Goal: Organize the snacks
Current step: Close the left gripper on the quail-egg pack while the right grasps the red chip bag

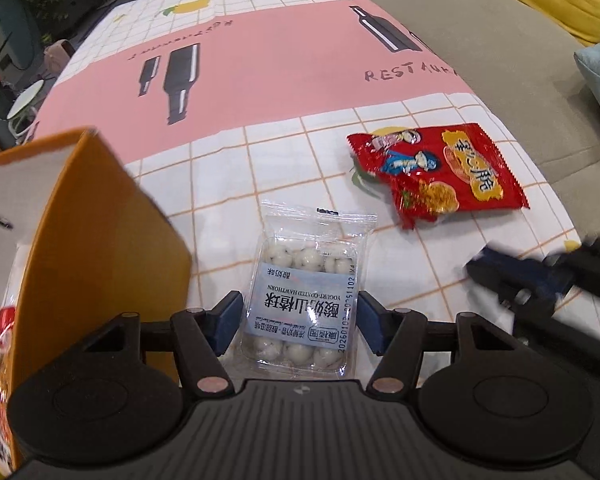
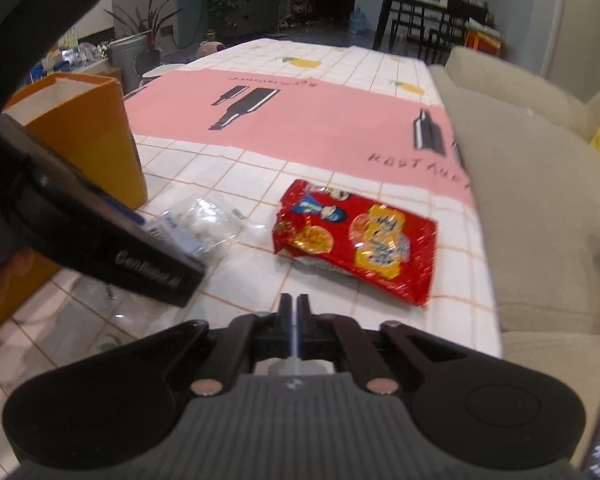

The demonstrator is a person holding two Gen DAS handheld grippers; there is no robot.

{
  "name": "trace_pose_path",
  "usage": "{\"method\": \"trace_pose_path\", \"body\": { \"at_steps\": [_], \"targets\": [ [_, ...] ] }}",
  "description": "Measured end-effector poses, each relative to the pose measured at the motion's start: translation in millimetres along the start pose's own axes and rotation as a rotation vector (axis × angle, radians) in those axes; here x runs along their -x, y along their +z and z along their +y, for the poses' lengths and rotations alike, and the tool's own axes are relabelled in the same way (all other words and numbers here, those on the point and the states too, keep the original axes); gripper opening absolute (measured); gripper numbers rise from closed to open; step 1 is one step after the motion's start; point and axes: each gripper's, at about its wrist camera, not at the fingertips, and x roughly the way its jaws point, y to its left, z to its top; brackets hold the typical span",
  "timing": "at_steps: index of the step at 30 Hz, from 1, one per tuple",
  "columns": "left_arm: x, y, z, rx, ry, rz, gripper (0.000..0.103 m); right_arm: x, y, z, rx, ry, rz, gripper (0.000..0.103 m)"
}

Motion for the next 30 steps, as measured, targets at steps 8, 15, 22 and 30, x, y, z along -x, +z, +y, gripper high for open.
{"method": "trace_pose_path", "body": {
  "at_steps": [8, 15, 22, 30],
  "targets": [
    [5.5, -6.5, 2.4, 0.015, 0.0, 0.004, 0.07, -6.5, -8.2, -8.5, 0.157, -0.194, -0.023, 0.044],
    [6.6, -8.1, 0.7, 0.014, 0.007, -0.001, 0.07, -23.2, -2.4, -22.1, 0.134, -0.209, -0.031, 0.035],
    [7.8, -10.9, -1.5, 0.011, 0.019, -0.004, 0.07, -24.4, -2.8, -22.5, 0.116, -0.164, -0.018, 0.008],
    [17.0, -26.7, 0.9, 0.049, 0.008, 0.028, 0.07, -9.4, -2.9, 0.9, 0.144, -0.156, 0.033, 0.003]
  ]
}}
